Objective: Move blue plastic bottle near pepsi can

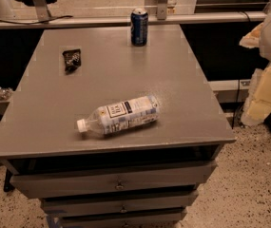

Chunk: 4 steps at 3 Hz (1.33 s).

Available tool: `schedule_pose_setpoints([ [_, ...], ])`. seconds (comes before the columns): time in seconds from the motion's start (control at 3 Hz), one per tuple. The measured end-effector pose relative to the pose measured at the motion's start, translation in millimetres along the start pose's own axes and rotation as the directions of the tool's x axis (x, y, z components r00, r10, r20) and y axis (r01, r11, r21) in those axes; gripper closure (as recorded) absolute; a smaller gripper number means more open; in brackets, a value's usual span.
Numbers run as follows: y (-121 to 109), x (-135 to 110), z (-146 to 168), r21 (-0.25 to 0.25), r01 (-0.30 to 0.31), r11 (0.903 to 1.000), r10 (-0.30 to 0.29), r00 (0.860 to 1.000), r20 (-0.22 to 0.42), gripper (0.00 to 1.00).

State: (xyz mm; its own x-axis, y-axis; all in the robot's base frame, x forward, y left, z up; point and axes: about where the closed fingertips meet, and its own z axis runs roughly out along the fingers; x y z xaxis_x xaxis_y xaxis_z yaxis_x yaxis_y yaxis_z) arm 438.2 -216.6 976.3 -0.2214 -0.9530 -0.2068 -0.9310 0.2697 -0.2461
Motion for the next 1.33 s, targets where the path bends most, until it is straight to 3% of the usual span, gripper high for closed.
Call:
schedule_pose_setpoints([
  [0.67,-5.5,-6.0,2.4,0.006,0.008,1.0000,-0.008,1.000,0.028,0.00],
  [1.0,-2.1,-40.9,16.8,-0.013,0.088,0.9960,-0.087,0.992,0.087,0.00],
  [1.33,4.8,-82.6,26.6,-0.024,0.180,0.9834,-0.175,0.974,0.141,0.00],
])
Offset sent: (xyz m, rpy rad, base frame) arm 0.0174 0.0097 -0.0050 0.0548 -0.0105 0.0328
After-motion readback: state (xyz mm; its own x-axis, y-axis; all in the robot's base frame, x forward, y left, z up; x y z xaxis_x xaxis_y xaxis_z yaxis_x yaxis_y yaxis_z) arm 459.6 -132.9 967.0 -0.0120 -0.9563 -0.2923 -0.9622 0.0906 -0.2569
